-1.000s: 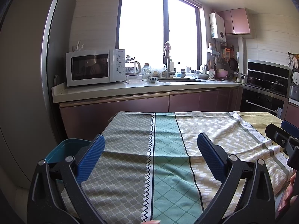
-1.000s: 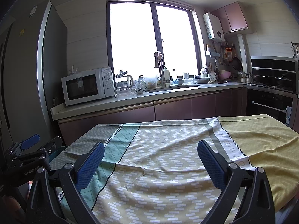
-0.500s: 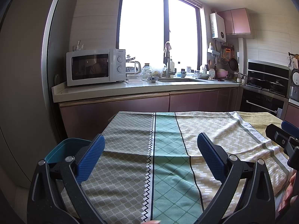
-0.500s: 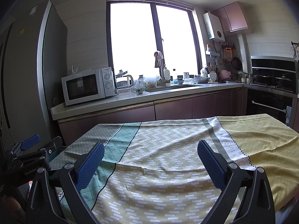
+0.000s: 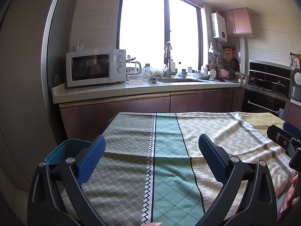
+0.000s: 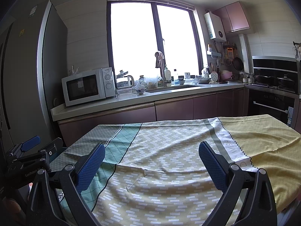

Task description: Collect trash

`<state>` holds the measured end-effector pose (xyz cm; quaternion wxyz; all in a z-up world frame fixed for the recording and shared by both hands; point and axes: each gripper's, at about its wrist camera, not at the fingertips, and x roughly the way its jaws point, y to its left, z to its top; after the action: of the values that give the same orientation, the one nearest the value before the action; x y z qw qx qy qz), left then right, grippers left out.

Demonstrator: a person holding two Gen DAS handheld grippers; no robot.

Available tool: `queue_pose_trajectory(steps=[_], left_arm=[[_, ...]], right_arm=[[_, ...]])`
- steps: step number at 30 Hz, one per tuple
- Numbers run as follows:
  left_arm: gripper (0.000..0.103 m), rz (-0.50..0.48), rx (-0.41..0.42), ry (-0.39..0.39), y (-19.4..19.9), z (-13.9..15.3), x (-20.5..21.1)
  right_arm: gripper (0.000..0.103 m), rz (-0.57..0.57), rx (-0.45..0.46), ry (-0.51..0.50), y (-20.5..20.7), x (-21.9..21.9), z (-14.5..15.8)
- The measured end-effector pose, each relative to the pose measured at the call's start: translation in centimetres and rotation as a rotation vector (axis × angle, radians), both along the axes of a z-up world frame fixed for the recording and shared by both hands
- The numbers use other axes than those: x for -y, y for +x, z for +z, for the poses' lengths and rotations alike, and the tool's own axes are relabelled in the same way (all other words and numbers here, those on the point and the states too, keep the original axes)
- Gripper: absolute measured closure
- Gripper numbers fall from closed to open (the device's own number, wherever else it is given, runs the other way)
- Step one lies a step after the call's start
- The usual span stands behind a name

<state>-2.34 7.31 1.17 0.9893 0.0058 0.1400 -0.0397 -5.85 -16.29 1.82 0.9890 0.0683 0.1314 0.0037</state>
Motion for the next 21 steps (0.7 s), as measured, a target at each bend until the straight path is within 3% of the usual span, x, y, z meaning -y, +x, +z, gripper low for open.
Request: queue_pose_trajectory(steps=[21], left_arm=[[0.006,-0.006,-0.003,0.003,0.01,-0.52,0.40]], right_arm=[[0.007,-0.001,-0.004,0.002,0.05,0.15,-0.23]])
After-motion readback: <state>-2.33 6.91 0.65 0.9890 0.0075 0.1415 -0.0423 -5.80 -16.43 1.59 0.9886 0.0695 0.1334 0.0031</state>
